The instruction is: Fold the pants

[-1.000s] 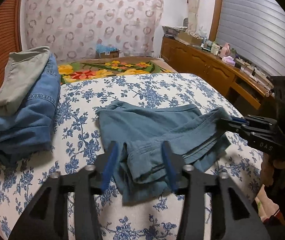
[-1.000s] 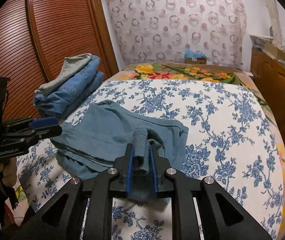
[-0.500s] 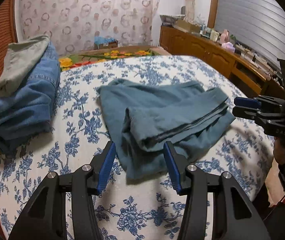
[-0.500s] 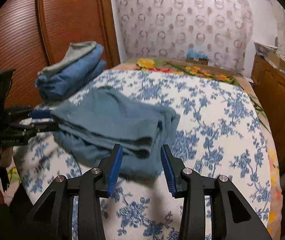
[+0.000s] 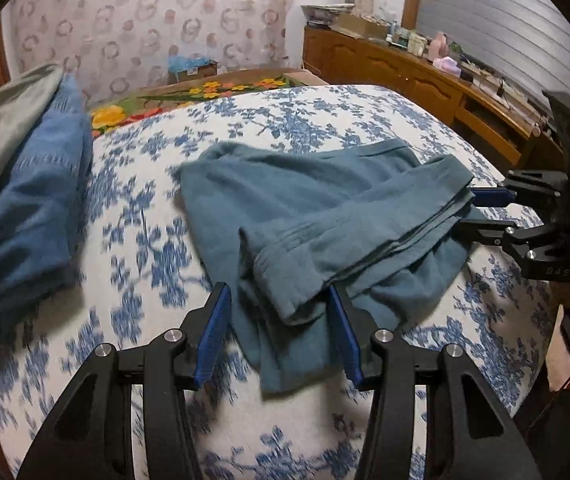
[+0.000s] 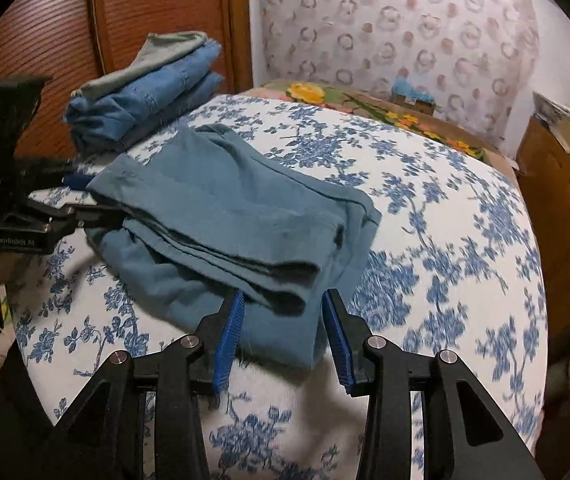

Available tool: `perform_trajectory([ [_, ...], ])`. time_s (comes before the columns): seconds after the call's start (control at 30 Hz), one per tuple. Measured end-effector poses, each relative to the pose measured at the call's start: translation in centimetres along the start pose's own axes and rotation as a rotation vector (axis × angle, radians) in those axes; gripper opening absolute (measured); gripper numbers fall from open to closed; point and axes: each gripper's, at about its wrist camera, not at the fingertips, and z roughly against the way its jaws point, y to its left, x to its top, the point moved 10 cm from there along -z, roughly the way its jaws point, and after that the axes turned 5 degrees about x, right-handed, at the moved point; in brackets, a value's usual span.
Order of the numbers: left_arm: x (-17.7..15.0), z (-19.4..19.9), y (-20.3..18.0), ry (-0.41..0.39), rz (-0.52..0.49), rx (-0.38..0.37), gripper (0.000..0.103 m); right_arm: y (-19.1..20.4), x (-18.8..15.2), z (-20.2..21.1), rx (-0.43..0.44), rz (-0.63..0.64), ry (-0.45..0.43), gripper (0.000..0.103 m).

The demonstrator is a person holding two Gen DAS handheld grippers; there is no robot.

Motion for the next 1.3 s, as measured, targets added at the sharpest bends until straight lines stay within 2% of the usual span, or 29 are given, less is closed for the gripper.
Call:
perform_trajectory([
  [0.13,1.3,-0.6,0.8,-0.007,0.003,0.005,0.051,-0.6,1.3,-1.0,-0.005,0.023,0.015,0.042],
  [0.43,4.7,-2.1,2.8,-0.026,0.039,0.02,0.051,-3.0,4.8,-2.6,0.014,0.0,-0.017,0.042],
  [0.6,5.6,-2.8,3.9,-0.024,0.066,0.014,0.051,-3.7,5.3,-4.5,0.066,-0.026,-0.015,0.042],
  [0.77,6.4,-1.5,4.4,-0.062,0.1,0.006,0.051,-4.4,5.6,-5.5,0.107,-0.071,-0.027,0.042],
  [0.8,6.5,-1.1,4.4,-0.072,0.104,0.003,0.051,-4.5,5.7,-5.6,0.114,-0.078,-0.035,0.038],
  [0.83,6.7,-0.7,4.4,-0.081,0.109,-0.002,0.051,-4.7,5.8,-5.6,0.118,-0.083,-0.043,0.029],
  [0.87,6.9,-0.4,4.5,-0.088,0.112,-0.002,0.051,-4.9,5.9,-5.8,0.12,-0.09,-0.049,0.027],
  [0.93,7.2,0.1,4.5,-0.103,0.115,-0.002,0.051,-5.2,6.1,-5.9,0.126,-0.112,-0.063,0.016],
  [1.03,7.0,0.4,3.9,-0.103,0.105,-0.022,0.051,-5.6,6.3,-5.8,0.116,-0.137,-0.087,0.013],
  [1.13,5.9,-0.7,2.4,-0.06,0.066,-0.057,0.051,-5.6,6.1,-5.8,0.104,-0.136,-0.087,0.013],
  [1.3,5.0,-2.6,1.6,-0.02,0.049,-0.059,0.051,-5.3,6.1,-5.6,0.091,-0.131,-0.083,0.013],
])
